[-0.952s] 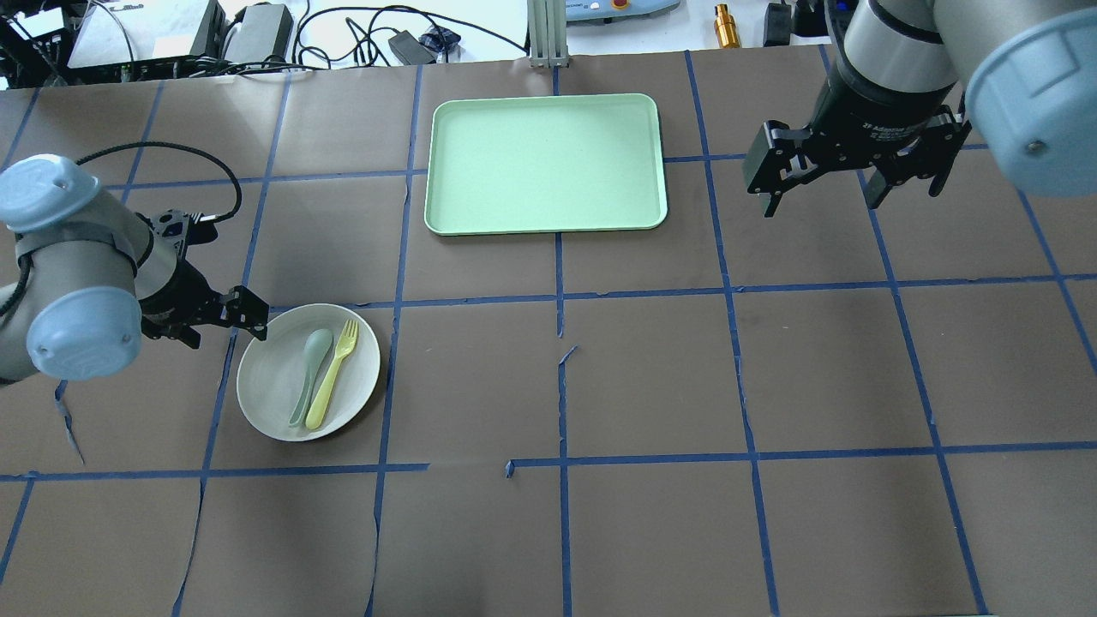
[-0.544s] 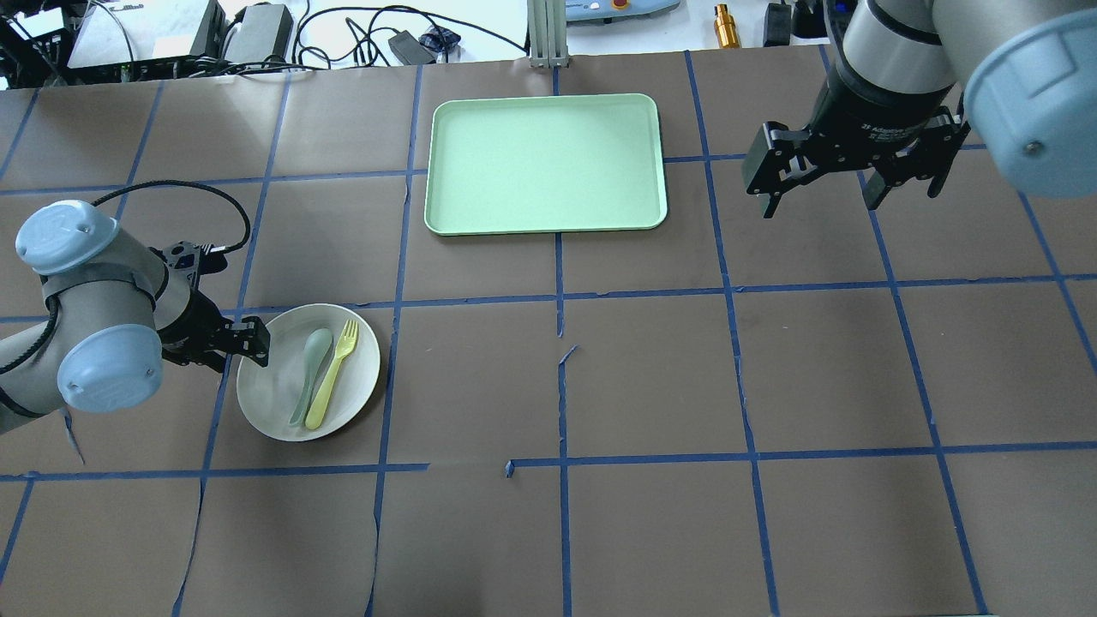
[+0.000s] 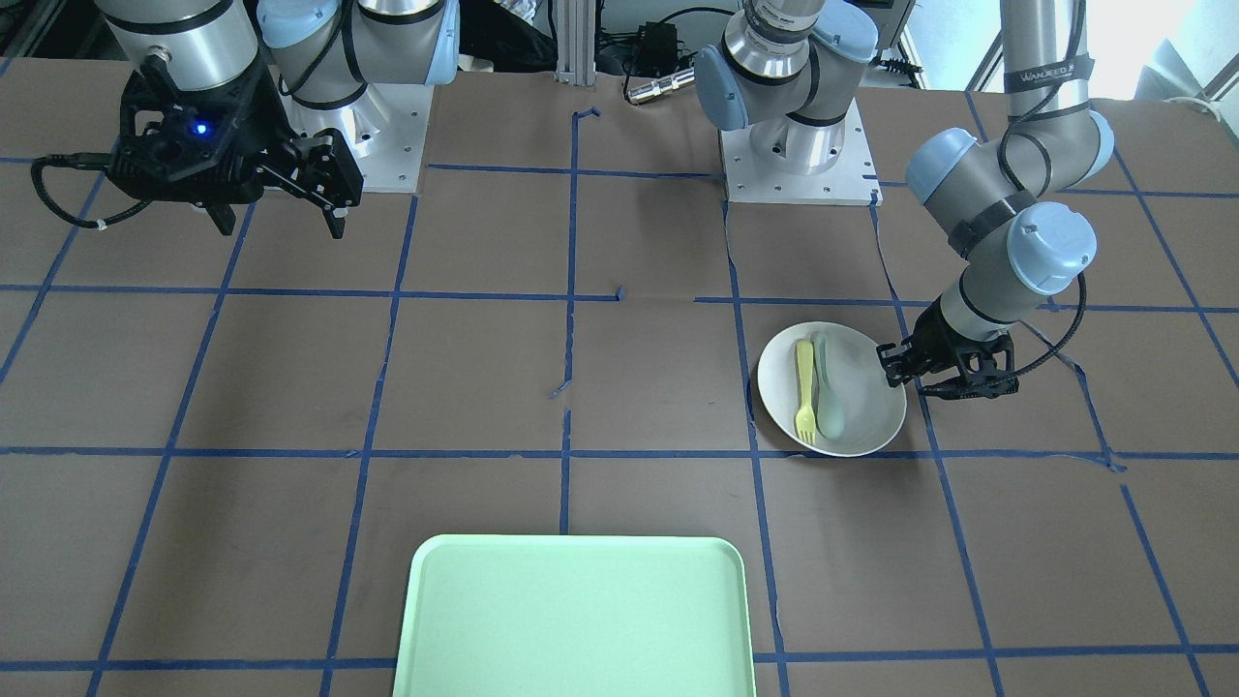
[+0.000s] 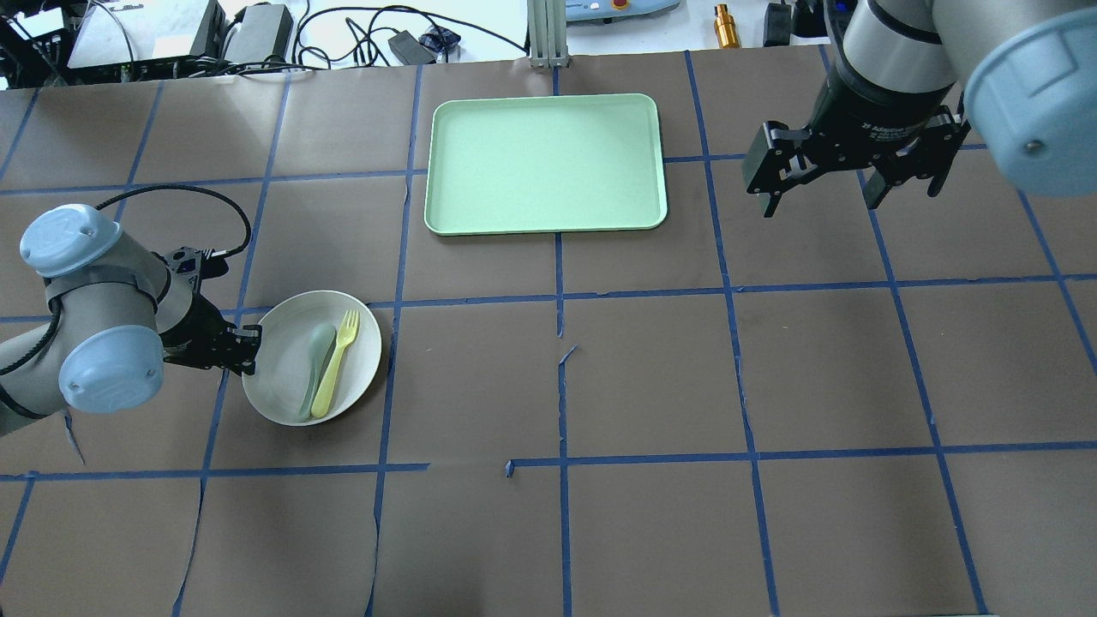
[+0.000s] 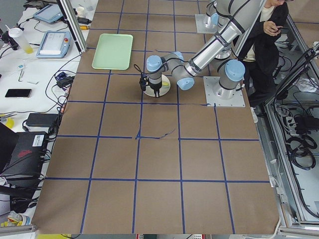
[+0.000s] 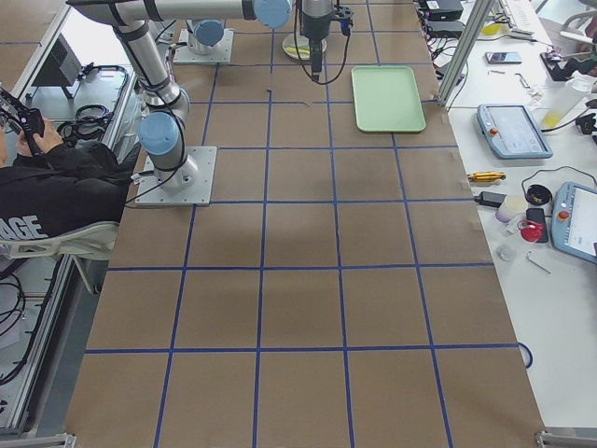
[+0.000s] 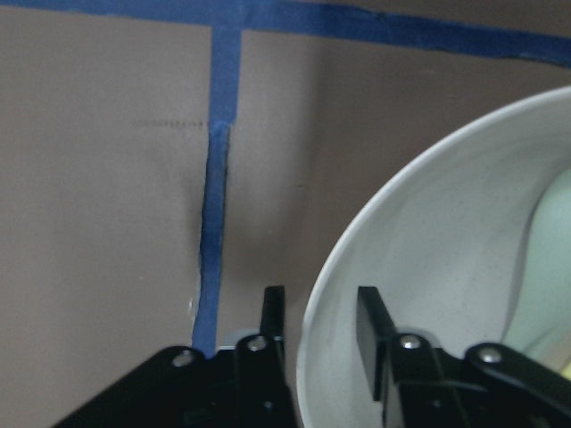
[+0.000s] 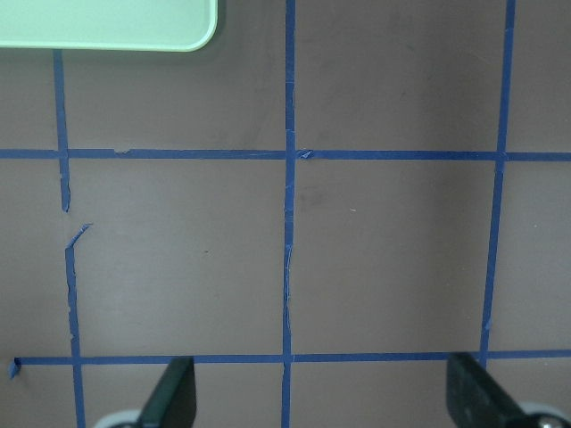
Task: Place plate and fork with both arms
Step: 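Lower the left gripper to the white plate's rim and grasp it, then carry the white plate with the left gripper onto the light green tray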
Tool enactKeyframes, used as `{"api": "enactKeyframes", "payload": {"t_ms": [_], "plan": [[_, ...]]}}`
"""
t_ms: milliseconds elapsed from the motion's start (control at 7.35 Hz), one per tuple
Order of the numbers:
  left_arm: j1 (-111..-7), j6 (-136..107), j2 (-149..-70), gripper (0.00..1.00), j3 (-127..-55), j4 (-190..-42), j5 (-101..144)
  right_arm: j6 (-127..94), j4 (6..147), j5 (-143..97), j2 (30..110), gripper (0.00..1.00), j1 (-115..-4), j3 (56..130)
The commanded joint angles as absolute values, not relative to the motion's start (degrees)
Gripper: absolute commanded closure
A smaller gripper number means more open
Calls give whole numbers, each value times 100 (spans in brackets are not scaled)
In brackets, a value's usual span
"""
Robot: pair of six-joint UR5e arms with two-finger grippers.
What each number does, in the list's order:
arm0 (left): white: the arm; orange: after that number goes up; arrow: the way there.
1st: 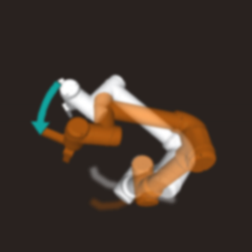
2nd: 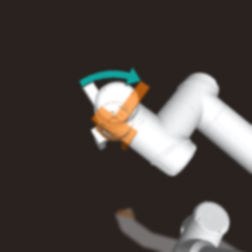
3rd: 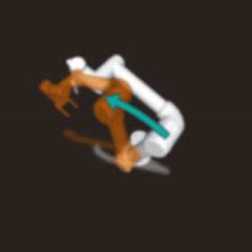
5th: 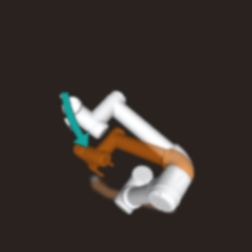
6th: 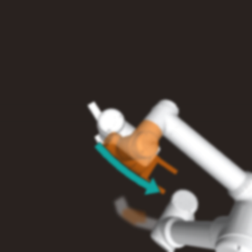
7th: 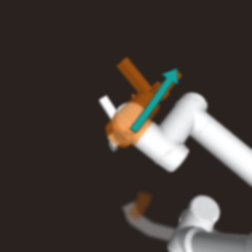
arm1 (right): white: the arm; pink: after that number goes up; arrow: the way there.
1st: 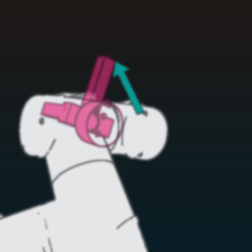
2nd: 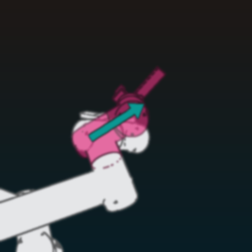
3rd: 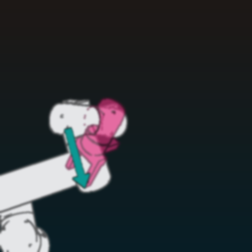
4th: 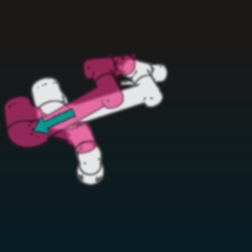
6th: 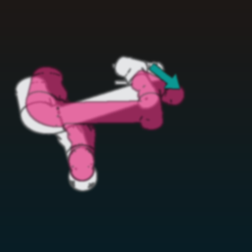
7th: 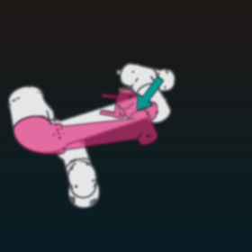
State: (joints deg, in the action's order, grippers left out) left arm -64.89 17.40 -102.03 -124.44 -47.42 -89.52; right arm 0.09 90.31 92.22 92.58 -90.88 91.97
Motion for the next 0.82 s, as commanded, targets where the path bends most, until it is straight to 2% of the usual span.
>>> {"api": "enactKeyframes", "payload": {"t_ms": [0,408,680], "plan": [[-6495,1680,-10230,100,-12201,-4798,-8808,0,9035,9220,9255,0,-9088,9185],[-6661,1250,-10484,100,-10605,-6430,-7537,9,9035,9220,9255,0,-9088,9202],[-7475,785,-11097,100,-9813,-6364,-7322,18,9035,9220,9255,0,-9088,9193]]}}
